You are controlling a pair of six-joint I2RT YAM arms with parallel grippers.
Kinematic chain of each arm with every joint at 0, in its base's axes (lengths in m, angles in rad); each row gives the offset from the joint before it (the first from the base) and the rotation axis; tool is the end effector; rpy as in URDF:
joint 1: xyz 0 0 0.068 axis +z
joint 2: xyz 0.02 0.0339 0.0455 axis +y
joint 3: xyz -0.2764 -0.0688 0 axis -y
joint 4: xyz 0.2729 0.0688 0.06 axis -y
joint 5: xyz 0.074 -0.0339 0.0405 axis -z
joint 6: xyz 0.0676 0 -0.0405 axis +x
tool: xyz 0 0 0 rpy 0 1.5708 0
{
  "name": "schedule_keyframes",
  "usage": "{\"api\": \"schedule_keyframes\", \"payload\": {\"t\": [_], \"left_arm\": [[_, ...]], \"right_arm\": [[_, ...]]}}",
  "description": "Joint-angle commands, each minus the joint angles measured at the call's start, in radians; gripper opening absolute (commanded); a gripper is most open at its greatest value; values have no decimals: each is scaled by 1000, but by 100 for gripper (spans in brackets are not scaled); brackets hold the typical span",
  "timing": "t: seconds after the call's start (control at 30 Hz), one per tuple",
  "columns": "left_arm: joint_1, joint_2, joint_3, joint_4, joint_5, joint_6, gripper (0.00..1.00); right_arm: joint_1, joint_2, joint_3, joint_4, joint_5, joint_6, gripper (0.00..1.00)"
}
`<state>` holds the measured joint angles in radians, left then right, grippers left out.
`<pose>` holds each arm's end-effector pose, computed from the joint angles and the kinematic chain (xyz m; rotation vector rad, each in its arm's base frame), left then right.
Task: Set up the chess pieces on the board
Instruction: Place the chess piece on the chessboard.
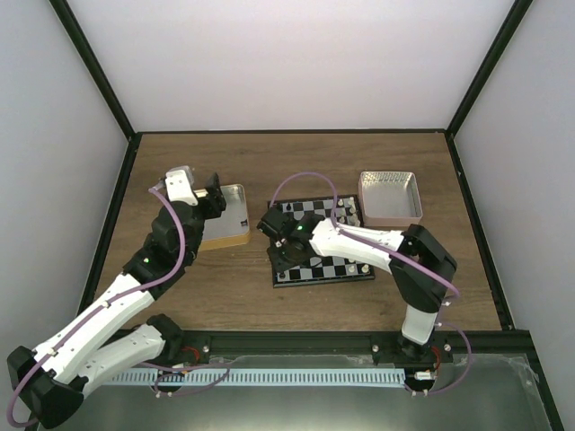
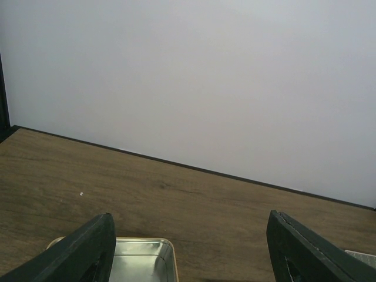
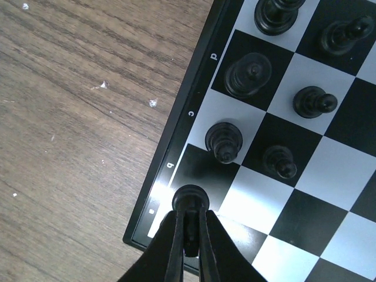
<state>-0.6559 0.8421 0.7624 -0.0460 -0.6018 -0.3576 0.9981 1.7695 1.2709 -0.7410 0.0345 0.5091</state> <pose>0.2147 -0.1169 0.3415 -0.1977 1.6689 -0.2538 0.2127 0.3256 0.1728 -0.6849 2.7792 0.2913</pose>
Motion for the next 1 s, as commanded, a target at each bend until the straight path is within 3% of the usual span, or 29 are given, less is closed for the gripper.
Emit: {"api": "schedule_keyframes", "payload": {"t": [0.0, 0.83, 0.97], "left_arm": [[2, -1, -12, 15, -15, 12, 72], [2, 14, -11, 12, -3, 14, 73], [2, 14, -11, 12, -3, 14, 72]], "right_arm": [[7, 29, 42, -11, 27, 0, 1], [7, 59, 24, 26, 23, 4, 7], [6, 58, 24, 27, 26, 9, 12]]}}
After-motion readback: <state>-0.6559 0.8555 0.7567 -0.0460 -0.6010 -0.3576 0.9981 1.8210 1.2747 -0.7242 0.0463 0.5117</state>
